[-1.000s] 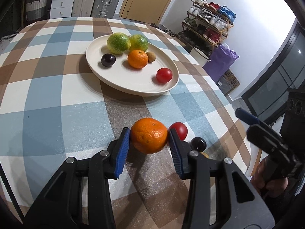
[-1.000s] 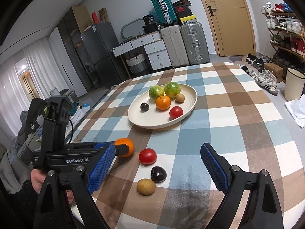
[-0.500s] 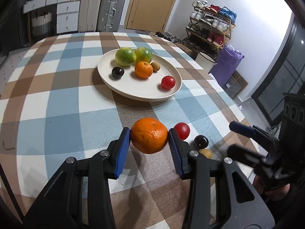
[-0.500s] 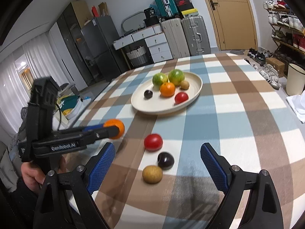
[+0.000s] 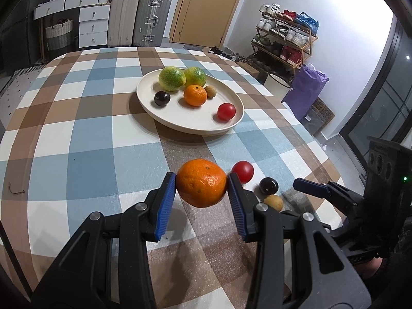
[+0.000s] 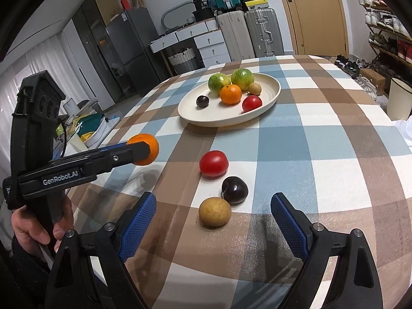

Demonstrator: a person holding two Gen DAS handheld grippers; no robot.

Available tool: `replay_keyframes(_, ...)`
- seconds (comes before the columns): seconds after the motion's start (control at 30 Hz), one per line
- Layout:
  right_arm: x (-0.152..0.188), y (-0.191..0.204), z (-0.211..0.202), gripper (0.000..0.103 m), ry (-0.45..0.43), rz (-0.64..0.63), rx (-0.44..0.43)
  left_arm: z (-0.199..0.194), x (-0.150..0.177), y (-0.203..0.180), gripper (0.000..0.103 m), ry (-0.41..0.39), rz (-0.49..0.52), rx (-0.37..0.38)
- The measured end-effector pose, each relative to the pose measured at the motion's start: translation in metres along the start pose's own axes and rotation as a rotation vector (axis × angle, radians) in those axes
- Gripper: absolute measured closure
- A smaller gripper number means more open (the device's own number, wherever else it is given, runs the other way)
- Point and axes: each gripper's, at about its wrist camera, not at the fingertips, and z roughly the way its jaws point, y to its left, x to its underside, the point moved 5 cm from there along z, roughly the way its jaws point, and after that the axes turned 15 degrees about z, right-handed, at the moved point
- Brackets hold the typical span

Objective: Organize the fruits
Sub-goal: 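Grasp the brown kiwi with the right tool while the left tool holds the orange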

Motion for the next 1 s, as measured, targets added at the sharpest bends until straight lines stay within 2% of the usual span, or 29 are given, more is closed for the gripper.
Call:
replay_keyframes(0.03,0.0,0.0,0.001,0.011,0.003,0.005,0.001,-0.001,0.001,0.0,0.065,-0.001,-0.001,0.001)
replay_keyframes(0.1,0.001,0.0,0.002,0.019,0.007,0.01,-0.003,-0.001,0.001,0.0,0.065,-0.002,-0.002,-0.001)
replay_keyframes(0.23,0.003,0.002,0.005,0.023,0.02,0.01,-0.008,-0.005,0.004,0.002,0.065,-0.007,-0.012,0.002)
replay_keyframes(0.33,0.006,0.004,0.008,0.032,0.042,0.004,-0.013,-0.006,0.004,0.004,0.065,-0.006,-0.02,0.003)
replay_keyframes(0.43,0.009,0.007,0.011,0.043,0.056,-0.006,-0.014,-0.007,0.004,0.005,0.065,-0.007,-0.023,0.004)
replay_keyframes(0.47,0.01,0.006,0.011,0.05,0.056,-0.006,-0.015,-0.007,0.004,0.005,0.065,-0.008,-0.022,0.004)
replay_keyframes(0.53,0.011,0.005,0.013,0.057,0.059,-0.007,-0.018,-0.007,0.004,0.005,0.065,-0.006,-0.024,0.004)
replay_keyframes(0.6,0.013,0.002,0.016,0.07,0.076,0.005,-0.021,-0.007,0.004,0.005,0.065,-0.003,-0.026,0.005)
replay_keyframes(0.63,0.014,0.001,0.016,0.073,0.079,0.009,-0.022,-0.006,0.004,0.006,0.065,-0.003,-0.026,0.004)
replay_keyframes(1.0,0.003,0.014,0.0,0.074,0.01,-0.044,-0.094,-0.005,-0.005,0.007,0.065,-0.006,-0.027,0.004)
